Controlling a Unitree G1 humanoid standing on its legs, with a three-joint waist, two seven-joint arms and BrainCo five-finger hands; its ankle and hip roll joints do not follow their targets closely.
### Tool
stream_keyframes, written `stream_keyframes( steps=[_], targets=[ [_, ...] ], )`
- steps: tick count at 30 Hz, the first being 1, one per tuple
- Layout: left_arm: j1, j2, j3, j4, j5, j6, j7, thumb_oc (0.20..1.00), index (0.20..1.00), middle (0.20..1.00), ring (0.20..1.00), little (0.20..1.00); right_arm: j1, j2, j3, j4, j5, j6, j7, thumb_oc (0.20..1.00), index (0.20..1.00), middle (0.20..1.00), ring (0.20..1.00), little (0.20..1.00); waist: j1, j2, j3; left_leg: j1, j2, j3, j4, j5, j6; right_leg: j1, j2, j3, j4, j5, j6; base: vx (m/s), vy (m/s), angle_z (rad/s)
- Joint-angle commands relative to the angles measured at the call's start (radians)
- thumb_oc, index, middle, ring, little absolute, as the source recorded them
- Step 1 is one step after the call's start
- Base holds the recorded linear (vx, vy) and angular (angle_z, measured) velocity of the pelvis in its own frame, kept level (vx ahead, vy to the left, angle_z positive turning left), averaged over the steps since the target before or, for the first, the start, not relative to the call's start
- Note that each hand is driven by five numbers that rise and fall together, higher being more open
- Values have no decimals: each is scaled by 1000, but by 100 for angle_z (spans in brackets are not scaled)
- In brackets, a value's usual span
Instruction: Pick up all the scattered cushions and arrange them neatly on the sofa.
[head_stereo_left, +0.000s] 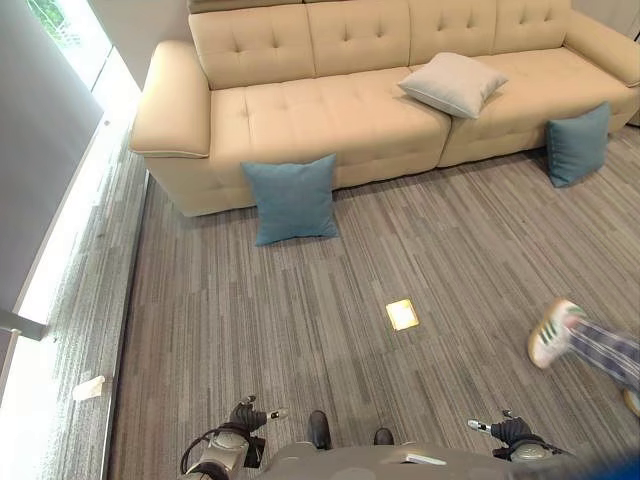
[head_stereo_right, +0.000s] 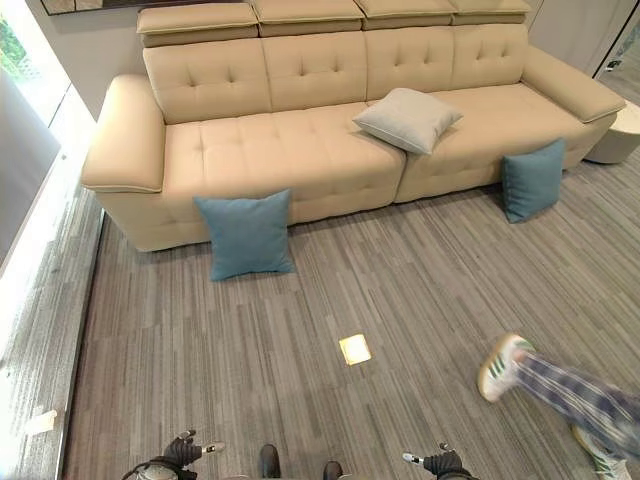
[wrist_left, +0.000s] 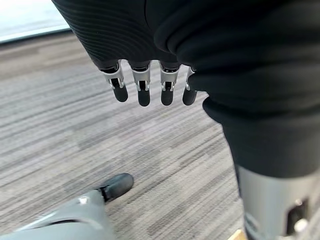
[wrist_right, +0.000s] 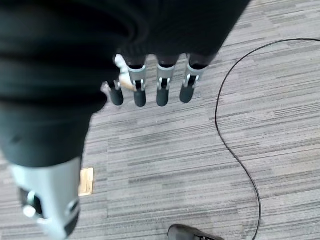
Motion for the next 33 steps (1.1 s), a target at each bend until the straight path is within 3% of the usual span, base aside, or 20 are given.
stream_keyframes(
  steps=[1,17,20,23,24,27,28,33],
  targets=[
    [-48,9,-29,40,26,-15,19,1000,1000,1000,1000,1000,-35,-6,29,34,-41,-1,-15,1000,1000,1000,1000,1000,4,7,15,75,36,12,11,-122,-77,-31,-89,2,3,6,130,33,8,-1],
    [-15,8,-3,61,22,-9,20,1000,1000,1000,1000,1000,-50,-12,57,25,-96,5,-13,1000,1000,1000,1000,1000,32,-3,15,106,25,10,11,-139,-61,-6,-100,-15,24,-1,138,36,13,-2],
    [-24,21,3,48,12,-18,21,1000,1000,1000,1000,1000,-83,-20,78,-3,-123,9,-13,1000,1000,1000,1000,1000,60,-16,38,53,5,0,86,-169,-31,-63,-132,-10,108,1,154,-9,123,-21],
    [-29,29,3,47,15,-19,20,1000,1000,1000,1000,1000,-94,-20,84,-5,-134,13,-12,1000,1000,1000,1000,1000,68,-17,46,40,-6,-8,98,-178,-18,-98,-149,-9,157,9,167,1,135,-7],
    [-31,33,-2,46,21,-21,18,1000,1000,1000,1000,1000,-101,-19,90,-11,-143,16,-10,1000,1000,1000,1000,1000,70,-13,57,37,-20,-21,103,-185,-2,-135,-165,-5,229,21,180,20,147,-2],
    [-34,36,-2,44,20,-21,16,1000,1000,1000,1000,1000,-104,-21,95,-12,-146,18,-7,1000,1000,1000,1000,1000,69,-7,70,42,-26,-29,104,-188,11,-168,-171,0,306,30,178,39,130,-4],
    [-38,40,-5,44,23,-25,16,1000,1000,1000,1000,1000,-107,-17,101,-17,-148,15,-7,1000,1000,1000,1000,1000,62,5,80,60,-30,-42,92,-189,16,-205,-164,3,361,28,170,105,76,1],
    [-41,41,-5,43,21,-31,14,1000,1000,1000,1000,1000,-106,-26,110,-27,-143,11,-5,1000,1000,1000,1000,1000,36,5,87,96,-44,-76,80,-201,13,-256,-82,46,276,10,137,134,-22,11]
  ],
)
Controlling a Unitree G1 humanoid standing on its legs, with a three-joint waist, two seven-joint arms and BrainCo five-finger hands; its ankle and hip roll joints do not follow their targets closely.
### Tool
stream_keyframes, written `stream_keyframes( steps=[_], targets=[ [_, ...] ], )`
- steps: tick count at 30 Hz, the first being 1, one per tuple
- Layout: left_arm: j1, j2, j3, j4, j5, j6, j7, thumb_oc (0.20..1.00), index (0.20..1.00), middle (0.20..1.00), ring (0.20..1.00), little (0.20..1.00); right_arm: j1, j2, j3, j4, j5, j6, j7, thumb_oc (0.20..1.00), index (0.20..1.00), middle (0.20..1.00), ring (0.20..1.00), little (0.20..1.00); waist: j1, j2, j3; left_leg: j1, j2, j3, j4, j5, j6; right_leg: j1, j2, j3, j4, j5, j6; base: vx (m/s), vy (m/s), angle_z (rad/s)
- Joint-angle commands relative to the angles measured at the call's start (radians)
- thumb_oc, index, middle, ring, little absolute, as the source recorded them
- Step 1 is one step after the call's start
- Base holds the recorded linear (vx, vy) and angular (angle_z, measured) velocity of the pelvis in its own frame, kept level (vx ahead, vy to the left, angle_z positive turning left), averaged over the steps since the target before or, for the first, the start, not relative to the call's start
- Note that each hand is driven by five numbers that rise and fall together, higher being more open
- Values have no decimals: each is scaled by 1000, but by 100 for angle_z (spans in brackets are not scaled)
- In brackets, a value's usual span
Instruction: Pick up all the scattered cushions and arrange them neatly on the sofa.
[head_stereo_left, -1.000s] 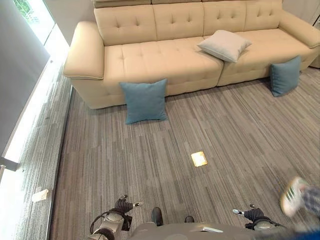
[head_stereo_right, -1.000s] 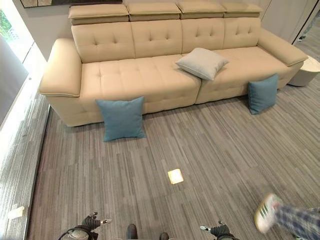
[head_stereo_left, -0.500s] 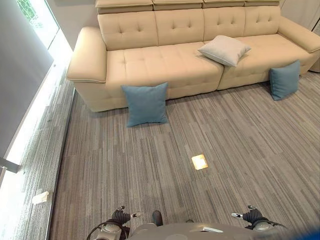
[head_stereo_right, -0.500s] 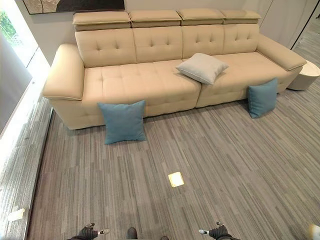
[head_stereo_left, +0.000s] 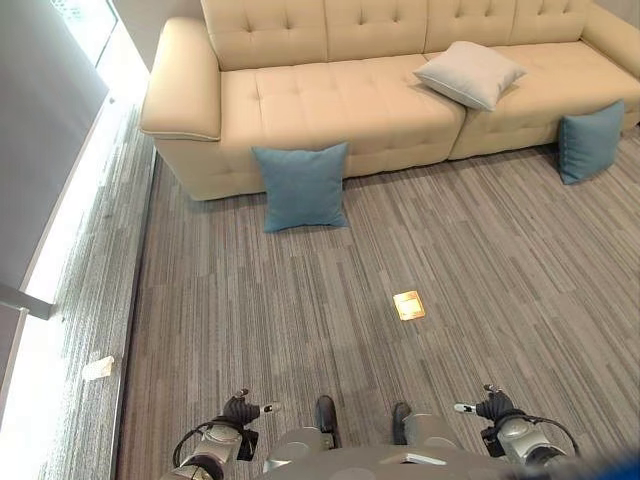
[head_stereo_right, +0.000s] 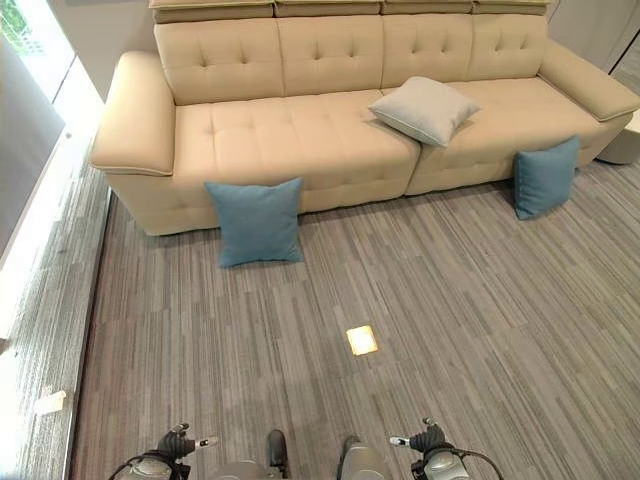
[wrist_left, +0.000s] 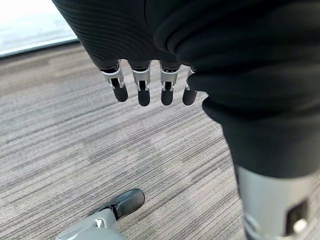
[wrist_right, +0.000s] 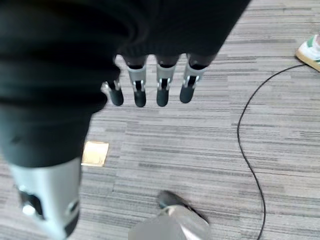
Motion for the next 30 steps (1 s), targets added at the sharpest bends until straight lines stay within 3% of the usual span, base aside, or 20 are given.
stream_keyframes(
  steps=[1,6,7,9,10,12,14,19,20,21,22,24,25,27,30],
  targets=[
    [-24,16,-9,30,20,-29,9,1000,1000,1000,1000,1000,-24,-25,23,2,-26,-7,-6,1000,1000,1000,1000,1000,-23,-14,1,64,-31,-97,84,-160,-53,14,59,20,-32,77,10,126,-116,45],
    [-36,2,-20,27,7,-33,3,1000,1000,1000,1000,1000,1,-31,9,16,-11,-18,-7,1000,1000,1000,1000,1000,-38,-35,-8,51,-25,-121,162,-196,-108,84,84,13,-91,45,-28,127,-200,56],
    [-39,-2,-27,19,3,-32,-1,1000,1000,1000,1000,1000,10,-36,2,18,-1,-18,-6,1000,1000,1000,1000,1000,-42,-47,1,10,-10,-90,256,-181,-138,121,79,-9,-122,41,-42,71,-262,66],
    [-44,-5,-33,9,-3,-29,-1,1000,1000,1000,1000,1000,15,-37,4,21,6,-21,-6,1000,1000,1000,1000,1000,-44,-61,17,-59,14,-53,379,-163,-151,144,73,-27,-139,39,-61,27,-205,100],
    [-43,-5,-36,2,-7,-26,-4,1000,1000,1000,1000,1000,28,-36,1,28,17,-16,-4,1000,1000,1000,1000,1000,-46,-70,22,-97,47,2,435,-151,-148,165,69,-45,-154,30,-75,76,-162,102],
    [-38,-6,-43,-1,3,-21,-2,1000,1000,1000,1000,1000,47,-35,-6,41,22,-6,-3,1000,1000,1000,1000,1000,-49,-78,17,-126,93,86,379,-157,-133,200,57,-84,-187,17,-71,163,-69,69],
    [-32,-4,-43,4,18,-14,-2,1000,1000,1000,1000,1000,56,-28,-8,49,22,0,-5,1000,1000,1000,1000,1000,-43,-74,2,-183,119,144,256,-56,-149,241,65,-115,-216,0,-60,292,52,84],
    [0,-3,-16,29,11,-8,-2,1000,1000,1000,1000,1000,49,-11,1,43,0,0,-10,1000,1000,1000,1000,1000,-22,-67,-27,-131,67,136,174,-62,-124,270,49,-93,-178,-18,-26,312,209,-8],
    [-3,2,-15,29,16,-7,-3,1000,1000,1000,1000,1000,42,-3,4,35,-4,0,-6,1000,1000,1000,1000,1000,-18,-65,-28,-109,47,134,160,-78,-105,247,33,-79,-99,-15,-11,301,389,-20],
    [-10,9,-15,25,19,-9,-1,1000,1000,1000,1000,1000,31,0,8,22,-11,0,-3,1000,1000,1000,1000,1000,-19,-51,-22,-76,24,131,143,-98,-74,181,-3,-75,61,30,24,230,326,-17],
    [-10,9,-15,25,19,-9,-1,1000,1000,1000,1000,1000,31,0,7,22,-11,0,-3,1000,1000,1000,1000,1000,-19,-51,-22,-76,23,131,143,-98,-74,180,-3,-74,63,29,24,195,299,3],
    [-18,17,-15,20,18,-12,0,1000,1000,1000,1000,1000,29,5,6,5,-10,-4,-2,1000,1000,1000,1000,1000,-28,-32,-15,-37,17,125,119,-107,-61,121,-19,-83,184,78,29,141,154,15],
    [-18,17,-15,20,18,-12,0,1000,1000,1000,1000,1000,29,5,6,4,-10,-4,-2,1000,1000,1000,1000,1000,-29,-35,-12,-32,13,125,117,-108,-60,122,-24,-82,191,72,31,253,112,28],
    [-23,22,-16,22,21,-12,-4,1000,1000,1000,1000,1000,24,0,10,5,-17,-1,-1,1000,1000,1000,1000,1000,-51,-17,-5,36,2,97,78,-124,-63,45,3,-117,98,56,0,364,57,18],
    [-24,20,-18,32,28,-11,-5,1000,1000,1000,1000,1000,19,-5,13,6,-18,2,-2,1000,1000,1000,1000,1000,-64,-22,10,64,-10,80,74,-138,-66,23,17,-126,18,76,2,181,-24,16]
  ],
)
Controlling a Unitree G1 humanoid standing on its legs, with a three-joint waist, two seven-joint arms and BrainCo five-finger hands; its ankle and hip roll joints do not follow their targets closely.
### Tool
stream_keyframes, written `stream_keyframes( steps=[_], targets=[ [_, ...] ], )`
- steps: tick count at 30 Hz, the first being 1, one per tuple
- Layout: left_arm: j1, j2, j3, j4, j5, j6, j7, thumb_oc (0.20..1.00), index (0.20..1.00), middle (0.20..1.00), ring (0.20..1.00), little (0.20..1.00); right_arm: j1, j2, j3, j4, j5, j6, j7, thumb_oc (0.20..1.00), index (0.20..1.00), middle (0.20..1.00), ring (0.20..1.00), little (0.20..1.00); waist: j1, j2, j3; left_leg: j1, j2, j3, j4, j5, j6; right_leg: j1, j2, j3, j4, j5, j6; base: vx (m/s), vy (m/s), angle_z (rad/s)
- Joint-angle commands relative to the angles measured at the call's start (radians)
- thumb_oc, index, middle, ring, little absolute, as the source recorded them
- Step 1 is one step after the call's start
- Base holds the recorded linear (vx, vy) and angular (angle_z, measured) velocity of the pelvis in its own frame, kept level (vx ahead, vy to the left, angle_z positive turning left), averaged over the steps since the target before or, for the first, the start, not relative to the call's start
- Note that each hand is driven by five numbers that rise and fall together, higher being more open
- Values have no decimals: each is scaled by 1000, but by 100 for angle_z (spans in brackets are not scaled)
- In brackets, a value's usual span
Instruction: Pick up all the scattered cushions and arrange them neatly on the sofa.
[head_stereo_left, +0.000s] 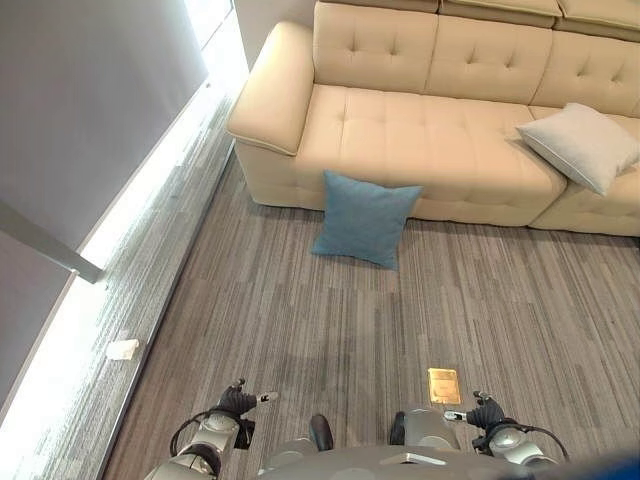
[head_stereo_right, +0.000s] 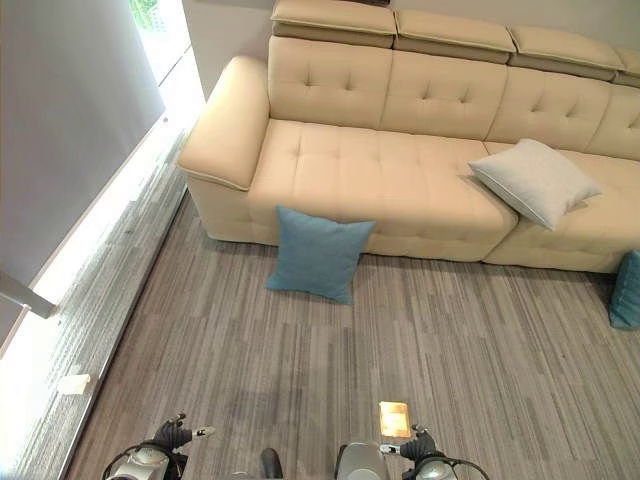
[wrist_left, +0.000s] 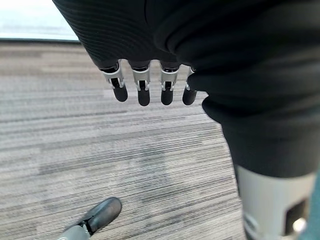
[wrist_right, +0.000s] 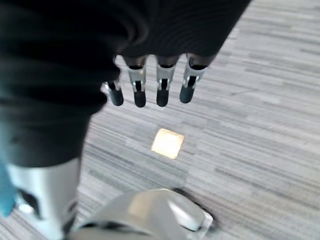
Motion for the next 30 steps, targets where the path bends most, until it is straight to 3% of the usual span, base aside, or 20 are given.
stream_keyframes(
  steps=[1,6,10,11,12,13,14,18,20,21,26,30],
  targets=[
    [-2,7,-14,16,31,-15,2,1000,1000,1000,1000,1000,-44,-34,4,41,-21,2,-5,1000,1000,1000,1000,1000,-25,-22,33,-15,1,-63,69,-63,-54,86,49,11,-205,153,28,203,-42,21],
    [-2,0,-12,23,36,-19,-2,1000,1000,1000,1000,1000,-32,-42,0,38,-29,0,-6,1000,1000,1000,1000,1000,-38,-31,40,15,-13,-83,91,-99,-60,87,43,-26,-254,173,31,185,-65,19],
    [13,-15,-21,32,47,-17,-9,1000,1000,1000,1000,1000,-19,-46,-6,44,-23,-7,-6,1000,1000,1000,1000,1000,-47,-30,10,39,5,-86,143,-133,-90,141,63,-24,-267,154,-2,259,-153,21],
    [15,-17,-24,33,50,-18,-12,1000,1000,1000,1000,1000,-16,-46,-8,42,-20,-10,-4,1000,1000,1000,1000,1000,-50,-30,3,31,20,-82,182,-114,-111,164,73,-25,-283,148,-10,244,-297,24],
    [7,-18,-35,16,44,-16,-13,1000,1000,1000,1000,1000,-18,-52,-5,30,-9,-18,-6,1000,1000,1000,1000,1000,-41,-52,22,-79,70,-61,441,-29,-166,225,87,-12,-311,127,-47,237,-341,32],
    [-2,-21,-37,8,27,-11,-8,1000,1000,1000,1000,1000,-21,-51,-7,39,5,-13,-6,1000,1000,1000,1000,1000,-31,-73,30,-145,92,-46,547,11,-172,251,87,-10,-328,116,-68,215,-315,15],
    [-4,-22,-37,4,22,-11,-6,1000,1000,1000,1000,1000,-21,-51,-6,44,9,-10,-7,1000,1000,1000,1000,1000,-25,-81,31,-172,100,-37,563,4,-163,261,86,-7,-334,110,-70,180,-142,-9],
    [1,-26,-47,6,20,-7,-5,1000,1000,1000,1000,1000,-17,-56,0,49,8,-6,-10,1000,1000,1000,1000,1000,-3,-86,27,-228,117,-32,414,-45,-129,309,89,23,-353,77,-56,214,6,-28],
    [3,-28,-46,10,15,-5,-3,1000,1000,1000,1000,1000,-18,-58,6,56,1,-6,-17,1000,1000,1000,1000,1000,15,-68,22,-254,118,-99,252,26,-140,333,107,52,-350,43,-53,300,112,-31],
    [3,-28,-47,11,13,-7,0,1000,1000,1000,1000,1000,-22,-58,8,56,2,-7,-19,1000,1000,1000,1000,1000,21,-65,24,-272,120,-117,234,52,-146,345,111,63,-345,30,-54,219,88,-31],
    [13,-27,-39,23,13,0,-4,1000,1000,1000,1000,1000,-18,-50,5,58,-9,-4,-16,1000,1000,1000,1000,1000,27,-58,3,-242,89,-115,192,42,-128,358,97,91,-289,3,-38,238,180,-44],
    [9,-15,-33,18,15,-2,-2,1000,1000,1000,1000,1000,-34,-42,14,53,-37,-3,-15,1000,1000,1000,1000,1000,32,-43,-2,-182,55,-85,168,1,-78,281,47,95,-107,53,18,157,223,-25]
  ],
)
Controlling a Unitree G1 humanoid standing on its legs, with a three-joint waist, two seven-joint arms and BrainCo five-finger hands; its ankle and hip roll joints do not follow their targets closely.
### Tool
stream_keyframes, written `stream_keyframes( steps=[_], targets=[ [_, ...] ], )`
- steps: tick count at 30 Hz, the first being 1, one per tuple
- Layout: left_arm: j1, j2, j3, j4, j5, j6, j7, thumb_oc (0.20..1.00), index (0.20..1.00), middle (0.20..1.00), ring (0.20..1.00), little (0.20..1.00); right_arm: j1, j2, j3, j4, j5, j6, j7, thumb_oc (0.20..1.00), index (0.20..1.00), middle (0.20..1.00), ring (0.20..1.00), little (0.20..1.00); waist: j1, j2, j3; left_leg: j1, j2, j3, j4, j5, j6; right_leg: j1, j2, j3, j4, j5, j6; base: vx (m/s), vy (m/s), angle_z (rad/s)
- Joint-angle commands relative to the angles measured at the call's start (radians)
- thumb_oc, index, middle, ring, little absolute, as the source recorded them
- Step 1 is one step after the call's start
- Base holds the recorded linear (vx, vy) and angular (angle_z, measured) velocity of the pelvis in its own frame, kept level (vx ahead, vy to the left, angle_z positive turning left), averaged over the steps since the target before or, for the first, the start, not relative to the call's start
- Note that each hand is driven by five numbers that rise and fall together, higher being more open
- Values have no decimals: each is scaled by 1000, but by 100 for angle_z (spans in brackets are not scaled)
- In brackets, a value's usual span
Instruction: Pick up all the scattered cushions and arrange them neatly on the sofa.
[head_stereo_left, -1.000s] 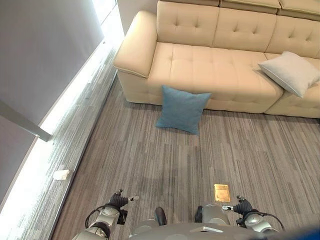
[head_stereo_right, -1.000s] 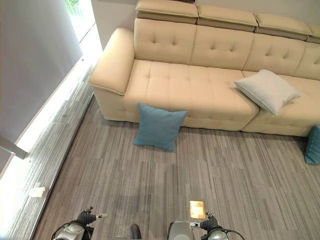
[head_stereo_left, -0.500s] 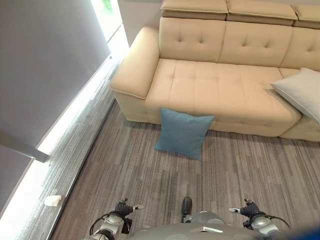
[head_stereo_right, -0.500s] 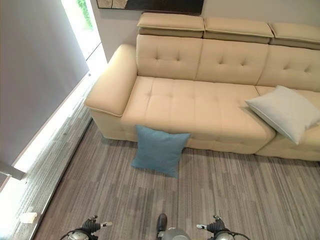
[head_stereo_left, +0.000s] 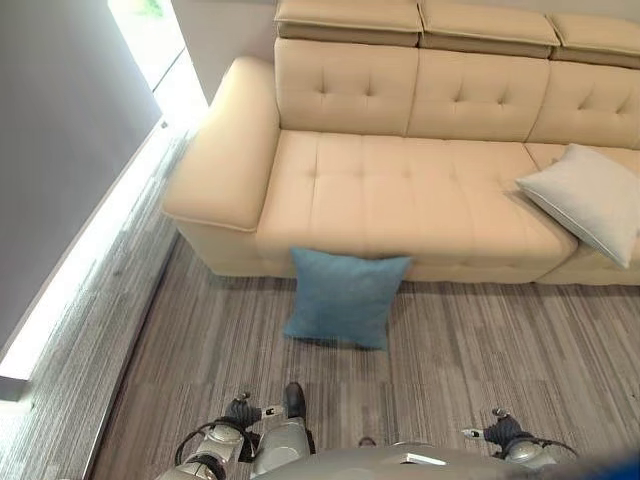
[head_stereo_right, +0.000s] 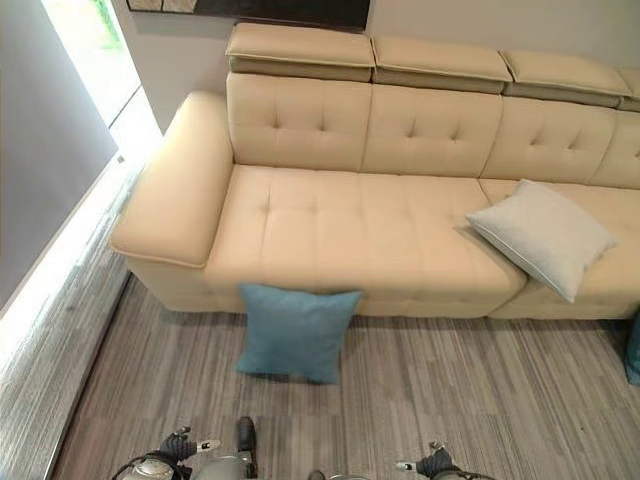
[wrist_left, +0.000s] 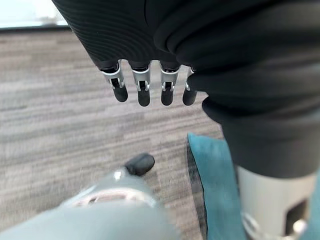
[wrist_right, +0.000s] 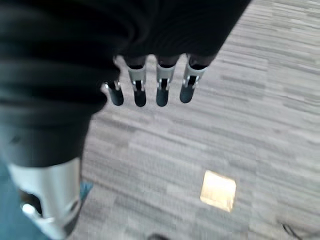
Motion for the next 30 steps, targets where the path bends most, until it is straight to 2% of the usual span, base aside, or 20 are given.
stream_keyframes(
  steps=[1,3,4,5,10,11,14,15,18,20,21,23,24,25,26,30],
  targets=[
    [-4,16,-29,-9,-5,-8,2,1000,1000,1000,1000,1000,-47,-16,8,-36,-41,-5,-9,1000,1000,1000,1000,1000,28,-15,3,-11,-16,-3,164,-180,-40,-150,-81,22,186,70,88,71,153,-21],
    [-7,26,-25,-10,-6,-11,5,1000,1000,1000,1000,1000,-54,-13,12,-50,-47,-7,-8,1000,1000,1000,1000,1000,29,-6,8,13,-19,14,149,-189,-31,-182,-108,-13,240,98,97,88,131,2],
    [-8,30,-20,-10,-9,-14,7,1000,1000,1000,1000,1000,-58,-14,12,-57,-50,-9,-10,1000,1000,1000,1000,1000,30,-2,7,27,-20,19,141,-194,-30,-188,-124,-42,241,103,97,159,98,-1],
    [-3,34,-10,-8,-14,-13,7,1000,1000,1000,1000,1000,-66,-18,15,-61,-59,-10,-14,1000,1000,1000,1000,1000,31,1,1,50,-23,25,125,-199,-32,-193,-135,-90,192,93,86,167,42,-19],
    [1,42,-8,12,3,-12,1,1000,1000,1000,1000,1000,-77,-32,22,-62,-65,-5,-13,1000,1000,1000,1000,1000,14,0,6,82,-36,12,111,-202,-37,-228,-93,-105,80,100,73,111,-21,-24],
    [2,40,-5,13,4,-14,4,1000,1000,1000,1000,1000,-73,-35,23,-63,-69,-7,-16,1000,1000,1000,1000,1000,15,-3,14,94,-40,19,117,-212,-39,-212,-97,-125,62,101,74,101,-83,13],
    [2,35,-5,10,3,-16,2,1000,1000,1000,1000,1000,-70,-39,23,-60,-68,-8,-20,1000,1000,1000,1000,1000,13,-9,6,91,-41,14,122,-215,-44,-193,-85,-112,24,101,69,54,-86,2],
    [6,29,-3,11,6,-15,-3,1000,1000,1000,1000,1000,-65,-40,21,-52,-66,-8,-22,1000,1000,1000,1000,1000,15,-13,-7,97,-42,21,123,-220,-52,-159,-73,-116,-27,102,64,104,-158,-3],
    [12,26,-10,13,13,-15,-7,1000,1000,1000,1000,1000,-59,-43,19,-52,-61,-11,-24,1000,1000,1000,1000,1000,8,-16,-14,97,-34,21,136,-221,-70,-129,-51,-97,-72,101,54,55,-137,0],
    [10,25,-17,10,17,-15,-8,1000,1000,1000,1000,1000,-50,-45,13,-61,-51,-17,-26,1000,1000,1000,1000,1000,1,-22,-8,74,-20,28,190,-225,-90,-116,-43,-89,-93,96,40,-29,-128,8],
    [4,24,-22,4,17,-15,-8,1000,1000,1000,1000,1000,-49,-47,10,-63,-42,-18,-27,1000,1000,1000,1000,1000,-2,-28,4,34,-5,24,268,-219,-106,-108,-41,-85,-105,94,29,-75,-123,15],
    [-10,19,-31,-6,11,-13,-6,1000,1000,1000,1000,1000,-52,-52,7,-62,-28,-18,-30,1000,1000,1000,1000,1000,0,-36,24,-33,13,16,387,-184,-133,-95,-41,-85,-117,94,13,-66,-88,34],
    [-19,14,-44,-11,7,-15,-7,1000,1000,1000,1000,1000,-54,-56,7,-63,-17,-18,-29,1000,1000,1000,1000,1000,2,-37,30,-53,20,-2,397,-186,-128,-86,-37,-76,-124,89,7,106,35,24],
    [-20,5,-57,-9,-1,-13,-4,1000,1000,1000,1000,1000,-56,-59,11,-58,-11,-19,-30,1000,1000,1000,1000,1000,8,-33,17,-50,28,-51,279,-191,-116,-82,-39,-54,-125,81,17,169,89,-1],
    [-18,4,-59,-7,-3,-14,-2,1000,1000,1000,1000,1000,-57,-58,10,-58,-6,-20,-30,1000,1000,1000,1000,1000,9,-29,15,-52,32,-65,248,-175,-117,-80,-35,-49,-123,75,18,200,128,-12],
    [-17,2,-54,-1,-9,-8,-2,1000,1000,1000,1000,1000,-48,-52,-9,-58,11,-18,-26,1000,1000,1000,1000,1000,0,-15,1,-25,41,-51,181,-144,-118,-74,-34,-37,-107,55,21,127,147,-50]
  ],
)
